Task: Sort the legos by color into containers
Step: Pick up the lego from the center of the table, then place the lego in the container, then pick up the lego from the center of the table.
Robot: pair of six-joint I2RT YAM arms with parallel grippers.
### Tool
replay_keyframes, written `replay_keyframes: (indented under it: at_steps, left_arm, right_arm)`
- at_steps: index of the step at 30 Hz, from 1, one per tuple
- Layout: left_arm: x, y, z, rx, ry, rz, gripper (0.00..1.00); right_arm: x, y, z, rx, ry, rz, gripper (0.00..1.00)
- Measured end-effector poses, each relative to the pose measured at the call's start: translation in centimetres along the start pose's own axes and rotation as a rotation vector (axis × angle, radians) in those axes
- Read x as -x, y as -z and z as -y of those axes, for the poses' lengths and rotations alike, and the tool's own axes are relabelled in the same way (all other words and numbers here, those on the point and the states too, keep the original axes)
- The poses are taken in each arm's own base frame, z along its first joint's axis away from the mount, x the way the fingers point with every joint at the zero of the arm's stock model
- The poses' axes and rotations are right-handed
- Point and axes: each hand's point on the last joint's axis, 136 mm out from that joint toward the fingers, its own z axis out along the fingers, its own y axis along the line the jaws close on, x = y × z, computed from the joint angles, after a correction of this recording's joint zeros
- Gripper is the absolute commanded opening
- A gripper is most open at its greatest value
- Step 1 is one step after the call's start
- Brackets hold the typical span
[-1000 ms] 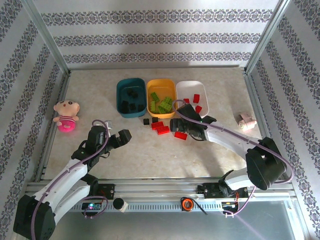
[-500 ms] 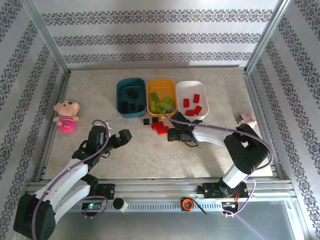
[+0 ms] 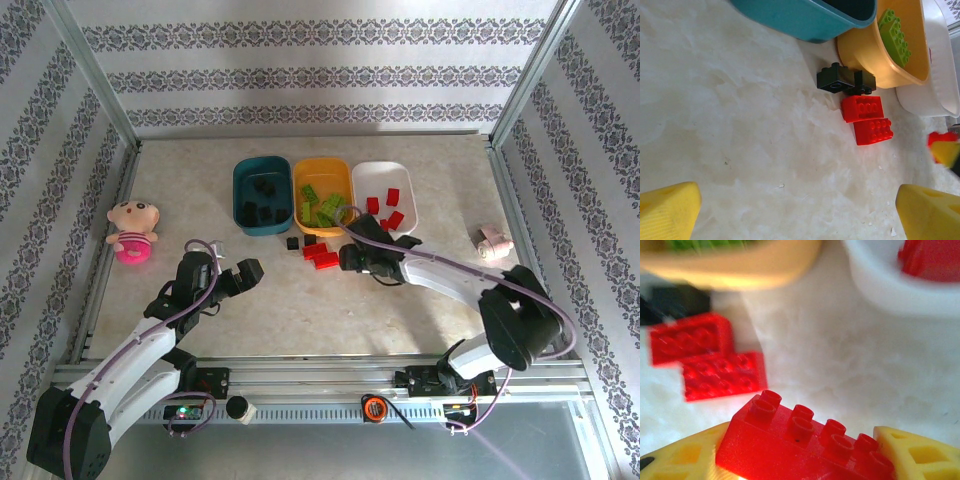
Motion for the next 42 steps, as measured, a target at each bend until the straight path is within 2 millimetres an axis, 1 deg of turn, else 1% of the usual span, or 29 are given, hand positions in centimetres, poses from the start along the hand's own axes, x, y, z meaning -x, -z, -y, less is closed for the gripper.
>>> replay_keyframes:
  at_steps: [3, 5, 7, 9, 11, 14, 15, 16, 17, 18, 20, 22, 24, 26, 28, 29, 32, 34, 36, 38, 39, 42]
  left_arm:
    - [0.0, 0.0, 0.0, 0.0, 0.0, 0.0, 1.0]
    - [0.0, 0.0, 0.0, 0.0, 0.0, 0.0, 1.0]
    - [0.0, 0.0, 0.0, 0.0, 0.0, 0.0, 1.0]
    - [0.0, 0.0, 0.0, 0.001, 0.0, -0.001, 1.0]
    - [0.0, 0.1, 0.0, -0.001, 0.0, 0.001, 1.0]
    - [0.1, 0.3, 0.2, -0.009, -0.003, 0.009, 1.0]
    - [0.2, 0.4, 0.3, -0.011, -0.004, 0.012, 1.0]
    - [0.2, 0.4, 0.3, -0.013, -0.004, 0.014, 1.0]
    - [0.2, 0.5, 0.4, -0.014, -0.005, 0.015, 1.0]
    - [0.2, 0.6, 0.4, -0.015, -0.005, 0.016, 1.0]
    - [0.2, 0.6, 0.4, -0.015, -0.005, 0.016, 1.0]
    - [0.2, 0.6, 0.3, -0.014, -0.004, 0.015, 1.0]
    - [0.2, 0.6, 0.3, -0.011, -0.004, 0.013, 1.0]
    - [0.2, 0.6, 0.4, -0.011, -0.005, 0.013, 1.0]
    - [0.4, 0.7, 0.5, -0.013, -0.005, 0.015, 1.0]
    - [0.4, 0.7, 0.6, -0.014, -0.005, 0.017, 1.0]
    - [0.5, 0.7, 0.5, -0.011, -0.006, 0.019, 1.0]
    - [0.5, 0.7, 0.5, -0.009, -0.006, 0.021, 1.0]
    - [0.5, 0.7, 0.5, -0.008, -0.006, 0.021, 1.0]
    - [0.5, 0.7, 0.5, -0.007, -0.006, 0.023, 1.0]
    - [0.5, 0.7, 0.4, -0.006, -0.005, 0.024, 1.0]
    - [0.5, 0.7, 0.4, -0.005, -0.005, 0.024, 1.0]
  right_arm:
    - [4.6, 1.8, 0.3, 0.02, -0.034, 0.096, 0.49]
    - [7.5, 2.4, 1.4, 0.008, -0.062, 0.149, 0.49]
    - [10.0, 2.5, 2.7, -0.018, -0.084, 0.183, 0.49]
    - [12.1, 1.7, 4.0, -0.049, -0.102, 0.197, 0.49]
    - [13.4, 0.3, 5.3, -0.081, -0.12, 0.191, 0.49]
    - [14.1, -1.9, 7.4, -0.127, -0.142, 0.161, 0.5]
    - [14.2, -2.7, 8.1, -0.141, -0.15, 0.149, 0.53]
    - [14.2, -3.3, 8.7, -0.153, -0.158, 0.138, 0.6]
    - [14.2, -3.9, 9.3, -0.164, -0.167, 0.125, 0.71]
    - [14.2, -4.4, 9.7, -0.174, -0.172, 0.112, 0.79]
    - [14.1, -5.0, 10.3, -0.185, -0.178, 0.094, 0.85]
    - [13.8, -5.2, 10.5, -0.19, -0.179, 0.082, 0.88]
    - [13.8, -5.0, 10.3, -0.187, -0.177, 0.083, 0.9]
    - [13.6, -4.3, 9.6, -0.175, -0.166, 0.094, 0.91]
    - [12.9, -2.9, 8.5, -0.155, -0.142, 0.11, 0.91]
    - [12.5, -1.9, 7.6, -0.139, -0.12, 0.12, 0.91]
    - [11.2, 0.8, 4.0, -0.066, -0.038, 0.162, 0.92]
    - [9.7, 2.0, 1.4, -0.009, 0.023, 0.175, 0.92]
    - [7.6, 2.3, -0.9, 0.043, 0.087, 0.161, 0.92]
    - [5.4, 1.8, -2.4, 0.076, 0.138, 0.127, 0.93]
    - [4.1, 1.4, -2.9, 0.087, 0.161, 0.103, 0.92]
    - [1.1, 0.4, -3.9, 0.099, 0.218, 0.042, 0.93]
